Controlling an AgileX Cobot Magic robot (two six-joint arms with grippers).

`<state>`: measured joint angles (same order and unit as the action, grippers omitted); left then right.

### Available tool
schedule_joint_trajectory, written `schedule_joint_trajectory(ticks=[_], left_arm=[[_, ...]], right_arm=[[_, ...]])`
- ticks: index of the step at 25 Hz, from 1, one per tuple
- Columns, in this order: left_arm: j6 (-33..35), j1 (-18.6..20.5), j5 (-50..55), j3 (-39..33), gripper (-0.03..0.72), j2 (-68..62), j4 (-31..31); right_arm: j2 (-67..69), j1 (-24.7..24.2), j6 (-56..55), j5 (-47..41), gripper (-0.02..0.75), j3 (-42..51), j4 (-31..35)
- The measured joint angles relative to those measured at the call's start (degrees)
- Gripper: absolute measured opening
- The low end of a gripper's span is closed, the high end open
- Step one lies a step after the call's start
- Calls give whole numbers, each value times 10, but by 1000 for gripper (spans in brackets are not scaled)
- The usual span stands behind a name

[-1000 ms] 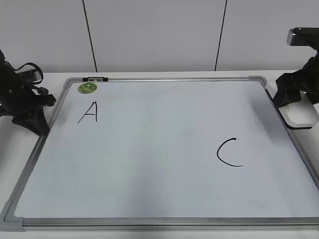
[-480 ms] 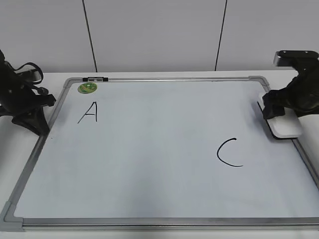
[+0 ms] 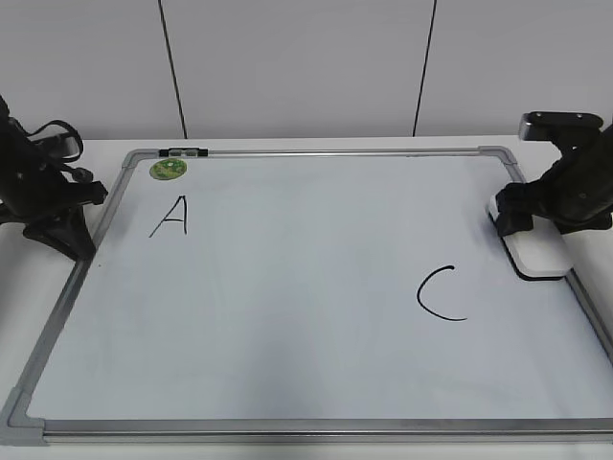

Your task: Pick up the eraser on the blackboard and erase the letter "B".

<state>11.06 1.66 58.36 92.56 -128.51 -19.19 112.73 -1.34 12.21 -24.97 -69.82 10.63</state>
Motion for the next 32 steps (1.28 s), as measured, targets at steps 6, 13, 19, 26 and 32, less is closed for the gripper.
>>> schedule_joint_trajectory(ticks=[6, 13, 19, 26, 32], left_arm=[[0, 0, 0, 1, 53, 0, 0], [0, 0, 47, 80, 239, -13, 2], [-10, 0, 104, 199, 310, -8, 6], [-24, -5, 117, 205, 315, 100, 23], [-34, -19, 123, 170, 315, 237, 29]], right_arm=[[0, 0, -1, -29, 651, -20, 10], [-24, 0, -1, -83, 647, -57, 10], [-109, 0, 5, -121, 636, -62, 10], [-210, 0, 7, -237, 606, -62, -1], [-278, 0, 8, -319, 595, -62, -21]])
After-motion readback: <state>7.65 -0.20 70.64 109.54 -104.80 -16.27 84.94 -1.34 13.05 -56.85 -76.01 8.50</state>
